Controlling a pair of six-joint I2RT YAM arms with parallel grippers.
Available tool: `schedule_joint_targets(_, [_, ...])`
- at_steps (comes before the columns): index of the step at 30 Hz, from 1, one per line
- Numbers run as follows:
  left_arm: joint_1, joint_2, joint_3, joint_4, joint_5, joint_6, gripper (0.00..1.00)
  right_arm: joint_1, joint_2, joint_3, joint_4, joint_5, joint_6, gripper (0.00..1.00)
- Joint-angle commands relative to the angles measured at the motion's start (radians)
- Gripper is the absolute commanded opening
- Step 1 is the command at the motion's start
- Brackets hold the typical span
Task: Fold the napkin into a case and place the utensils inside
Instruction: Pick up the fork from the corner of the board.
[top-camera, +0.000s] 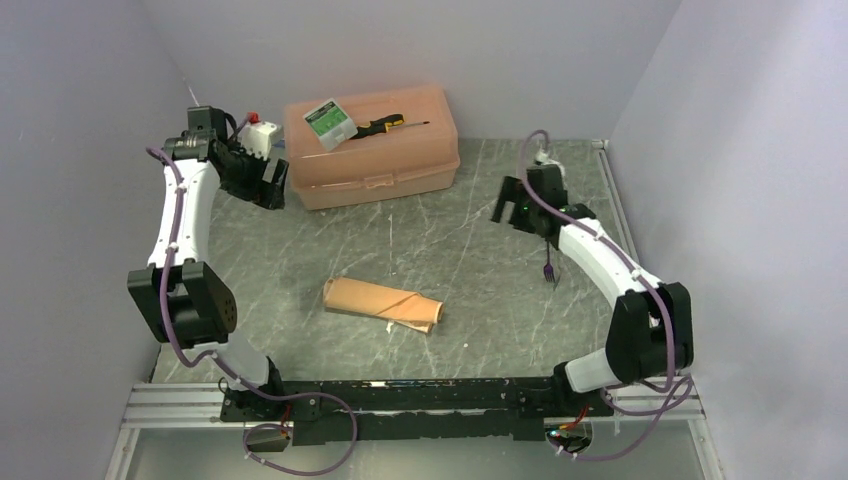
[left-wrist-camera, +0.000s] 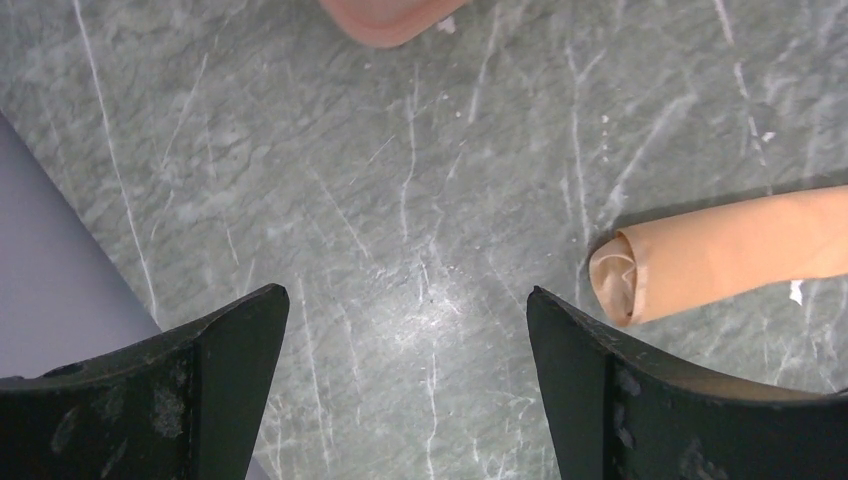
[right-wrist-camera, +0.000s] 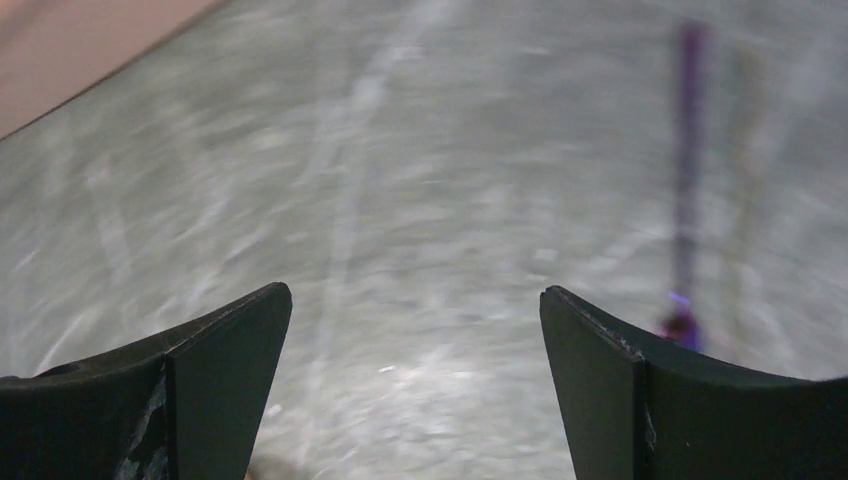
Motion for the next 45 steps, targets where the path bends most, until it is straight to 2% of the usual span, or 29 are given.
schedule_joint_targets(1, [0.007, -0.059, -0.060, 0.103, -0.097, -0.064, 0.94, -0.142, 0.068, 0.014, -0.199, 0.265, 0.128, 1.00])
schedule_joint_targets(4, [0.007, -0.042, -0.041, 0.071, -0.049, -0.063, 0.94, -0.214, 0.121, -0.029, -0.161, 0.277, 0.134, 0.96])
schedule_joint_targets(7, [0.007, -0.003, -0.005, 0.024, 0.008, -0.065, 0.94, -0.251, 0.193, -0.027, -0.103, 0.271, 0.138, 0.88])
schedule_joint_targets(14, [0.007, 0.049, 0.010, 0.005, 0.020, -0.068, 0.94, -0.257, 0.359, 0.074, -0.050, 0.262, 0.097, 0.67])
schedule_joint_targets(20, [0.006, 0.026, -0.030, 0.043, 0.002, -0.063, 0.94, -0.256, 0.429, 0.079, -0.031, 0.241, 0.087, 0.47])
schedule_joint_targets(27, [0.006, 0.036, -0.015, 0.040, -0.017, -0.068, 0.91, -0.248, 0.440, 0.025, -0.014, 0.184, 0.119, 0.40])
schedule_joint_targets(30, [0.006, 0.038, -0.007, 0.035, -0.023, -0.066, 0.90, -0.219, 0.439, 0.017, -0.005, 0.113, 0.131, 0.28])
schedule_joint_targets(33, [0.006, 0.037, -0.006, 0.029, -0.024, -0.070, 0.90, -0.142, 0.449, 0.023, -0.006, 0.095, 0.131, 0.08])
schedule_joint_targets(35, [0.007, 0.037, -0.003, 0.022, -0.020, -0.071, 0.90, -0.090, 0.459, 0.037, -0.010, 0.093, 0.128, 0.00])
schedule_joint_targets(45, [0.005, 0.028, 0.005, -0.005, -0.012, -0.073, 0.88, 0.045, 0.436, 0.102, -0.007, 0.110, 0.078, 0.00])
